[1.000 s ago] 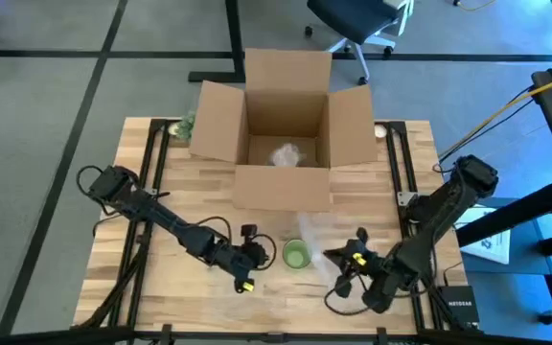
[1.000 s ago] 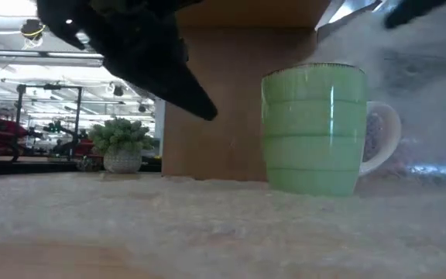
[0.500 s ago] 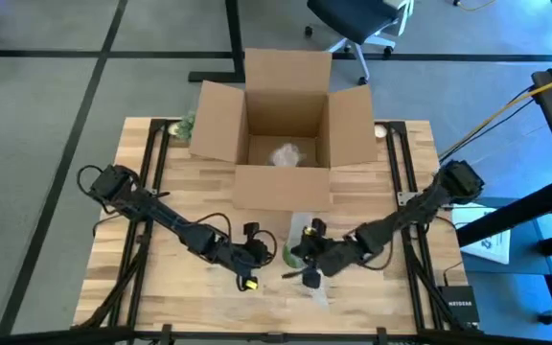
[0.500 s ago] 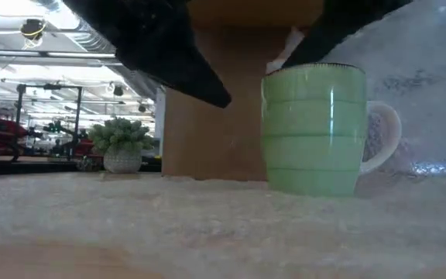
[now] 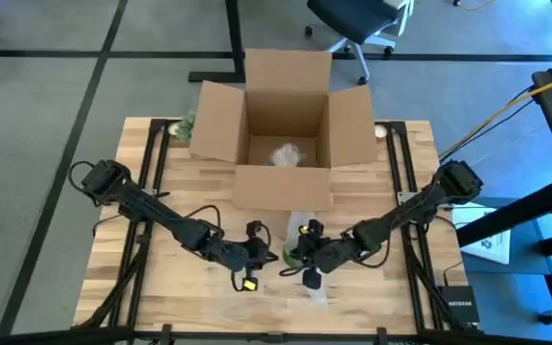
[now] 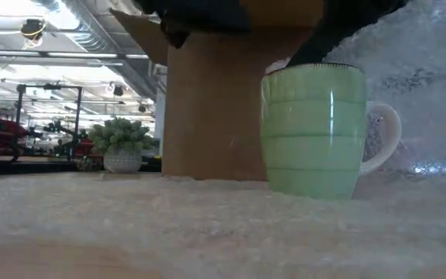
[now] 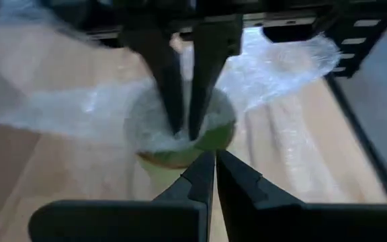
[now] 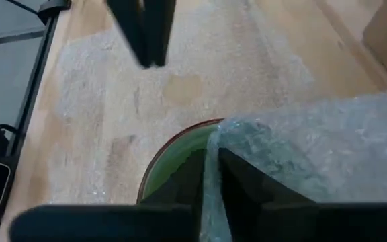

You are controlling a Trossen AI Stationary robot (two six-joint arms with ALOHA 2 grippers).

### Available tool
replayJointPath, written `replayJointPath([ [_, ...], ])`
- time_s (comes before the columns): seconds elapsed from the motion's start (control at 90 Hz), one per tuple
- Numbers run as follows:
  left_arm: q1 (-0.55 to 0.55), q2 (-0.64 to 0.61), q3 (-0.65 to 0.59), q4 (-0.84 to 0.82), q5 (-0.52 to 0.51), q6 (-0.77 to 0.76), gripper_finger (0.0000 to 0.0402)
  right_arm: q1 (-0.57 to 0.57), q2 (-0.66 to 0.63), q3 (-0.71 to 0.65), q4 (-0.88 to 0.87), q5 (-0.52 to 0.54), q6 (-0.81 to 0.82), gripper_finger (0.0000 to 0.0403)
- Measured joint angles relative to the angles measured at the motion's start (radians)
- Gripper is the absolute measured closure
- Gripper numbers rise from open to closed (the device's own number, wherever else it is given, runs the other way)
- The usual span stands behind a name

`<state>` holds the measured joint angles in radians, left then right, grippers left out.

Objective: Wrap mug
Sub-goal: Wrap the green mug with bubble wrap

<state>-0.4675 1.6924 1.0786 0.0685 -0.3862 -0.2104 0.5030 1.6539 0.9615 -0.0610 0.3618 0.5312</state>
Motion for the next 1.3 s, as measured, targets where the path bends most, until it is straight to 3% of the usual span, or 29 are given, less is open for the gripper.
replayJointPath([
  [0.2,0.008,0.004,-0.01,0.07,0.006,0.033,0.0402,0.0,0.0,0.0,-0.001,-0.023,-0.024,0.0267],
  [0.367,0.029,0.067,-0.02,0.204,0.032,0.057,0.0402,0.0,0.0,0.0,-0.002,-0.024,-0.063,0.0232],
  [0.911,0.037,0.179,-0.019,0.272,0.023,0.005,0.0402,0.0,-0.005,0.044,-0.06,-0.086,-0.067,0.023],
  [1.3,0.037,0.176,-0.019,0.277,0.017,0.005,0.0402,0.002,-0.008,0.269,-0.447,-0.068,-0.094,0.023],
])
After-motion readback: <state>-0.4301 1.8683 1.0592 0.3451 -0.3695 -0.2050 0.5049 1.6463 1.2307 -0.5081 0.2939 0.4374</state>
